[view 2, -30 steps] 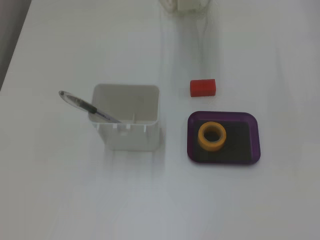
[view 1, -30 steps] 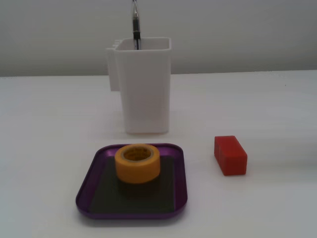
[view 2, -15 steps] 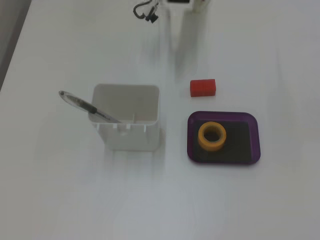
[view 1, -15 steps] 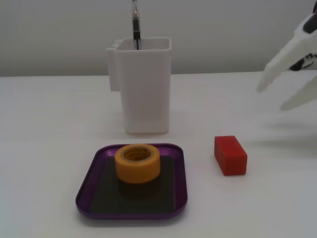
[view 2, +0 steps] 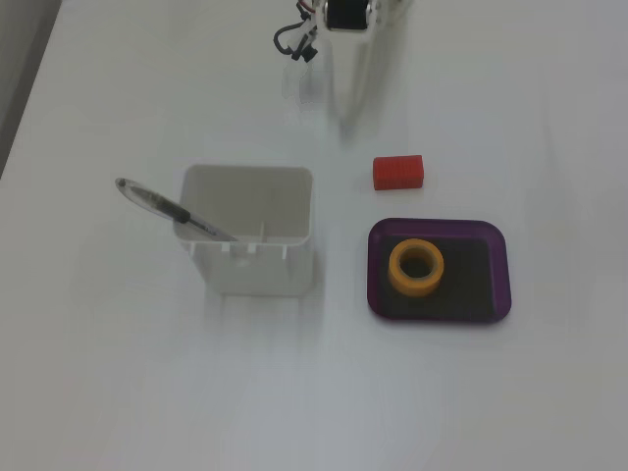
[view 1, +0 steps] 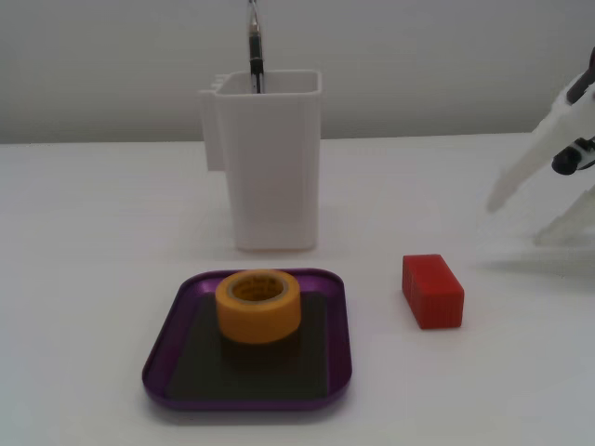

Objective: Grab up the yellow tape and put it in the box.

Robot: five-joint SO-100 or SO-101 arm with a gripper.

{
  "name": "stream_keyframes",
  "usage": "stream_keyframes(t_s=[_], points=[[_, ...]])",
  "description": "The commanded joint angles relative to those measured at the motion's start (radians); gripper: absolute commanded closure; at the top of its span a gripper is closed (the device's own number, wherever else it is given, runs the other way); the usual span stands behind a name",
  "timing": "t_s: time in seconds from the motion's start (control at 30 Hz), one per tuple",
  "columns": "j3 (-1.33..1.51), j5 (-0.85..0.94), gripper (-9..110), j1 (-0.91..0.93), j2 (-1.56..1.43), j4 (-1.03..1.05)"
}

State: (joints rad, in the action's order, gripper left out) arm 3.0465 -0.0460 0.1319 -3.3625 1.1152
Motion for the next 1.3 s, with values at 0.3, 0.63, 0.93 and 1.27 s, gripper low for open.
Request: stream_keyframes(t_s=[0.3, 0.63, 0.93, 1.27], points=[[0.031, -0.020, 101, 0.003, -0.051, -0.002], [0.029, -0.014, 101, 0.005, -0.051, -0.012], [0.029, -0.014, 101, 0.005, -0.051, -0.012], [0.029, -0.014, 101, 0.005, -0.051, -0.012]])
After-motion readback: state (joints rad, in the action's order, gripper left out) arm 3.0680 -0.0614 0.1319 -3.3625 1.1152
